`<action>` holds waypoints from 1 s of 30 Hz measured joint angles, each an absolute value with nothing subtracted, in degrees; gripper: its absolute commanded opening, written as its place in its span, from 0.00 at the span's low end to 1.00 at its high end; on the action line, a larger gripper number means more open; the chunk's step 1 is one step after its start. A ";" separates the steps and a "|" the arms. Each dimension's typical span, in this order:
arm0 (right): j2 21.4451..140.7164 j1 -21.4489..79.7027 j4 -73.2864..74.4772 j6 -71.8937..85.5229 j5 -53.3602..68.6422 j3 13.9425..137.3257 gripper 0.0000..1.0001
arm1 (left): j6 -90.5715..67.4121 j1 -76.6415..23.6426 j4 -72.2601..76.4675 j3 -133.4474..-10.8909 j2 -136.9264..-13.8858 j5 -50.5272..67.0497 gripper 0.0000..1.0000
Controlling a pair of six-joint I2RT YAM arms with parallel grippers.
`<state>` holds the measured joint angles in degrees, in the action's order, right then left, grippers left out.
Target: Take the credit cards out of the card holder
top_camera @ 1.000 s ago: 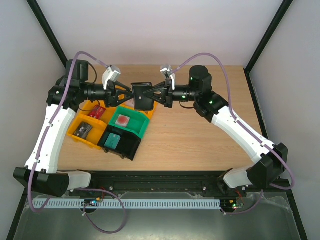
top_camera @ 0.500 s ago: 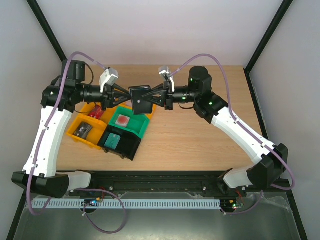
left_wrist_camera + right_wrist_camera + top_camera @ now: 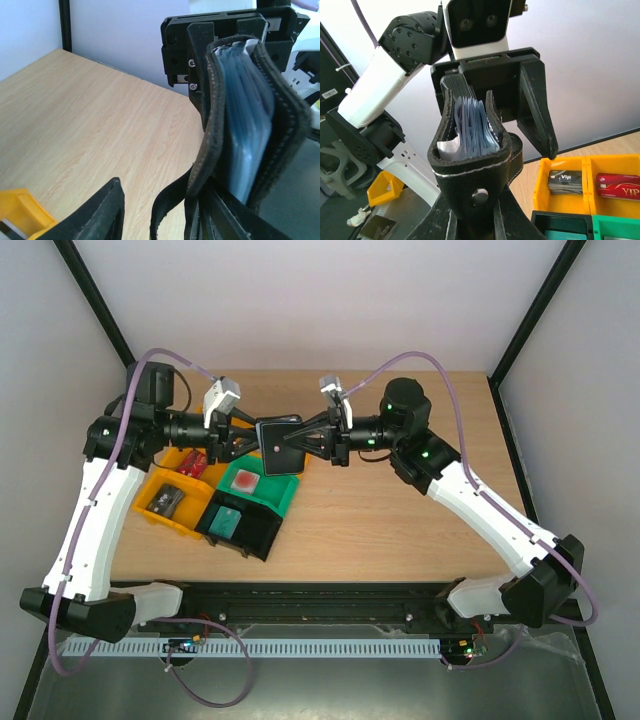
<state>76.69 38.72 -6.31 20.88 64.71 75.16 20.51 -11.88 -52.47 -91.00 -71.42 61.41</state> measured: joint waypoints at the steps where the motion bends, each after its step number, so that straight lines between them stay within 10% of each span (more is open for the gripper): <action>1: 76.69 38.81 -6.70 21.21 64.84 75.07 0.02 | 20.23 -12.45 -52.36 -90.76 -71.37 61.47 0.48; 14: 76.95 39.09 -8.08 21.23 66.63 75.07 0.02 | 19.88 -13.98 -51.53 -90.15 -71.72 61.54 0.59; 18: 77.73 39.09 -9.39 21.32 67.40 75.16 0.02 | 18.92 -15.25 -50.57 -89.21 -72.18 62.02 0.44; 22: 79.18 39.03 -10.31 21.78 67.53 75.22 0.02 | 18.13 -15.27 -50.30 -87.79 -72.18 63.61 0.07; 25: 80.18 38.85 -11.05 21.89 66.96 75.29 0.02 | 18.28 -15.27 -50.76 -87.15 -72.14 64.36 0.02; 30: 80.88 38.98 -10.61 21.26 63.35 75.37 0.40 | 14.66 -13.17 -48.40 -84.73 -71.48 65.60 0.02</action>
<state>80.88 38.98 -10.61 21.26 63.35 75.37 14.66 -13.17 -48.40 -84.73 -71.48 65.60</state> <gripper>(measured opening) 0.180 0.048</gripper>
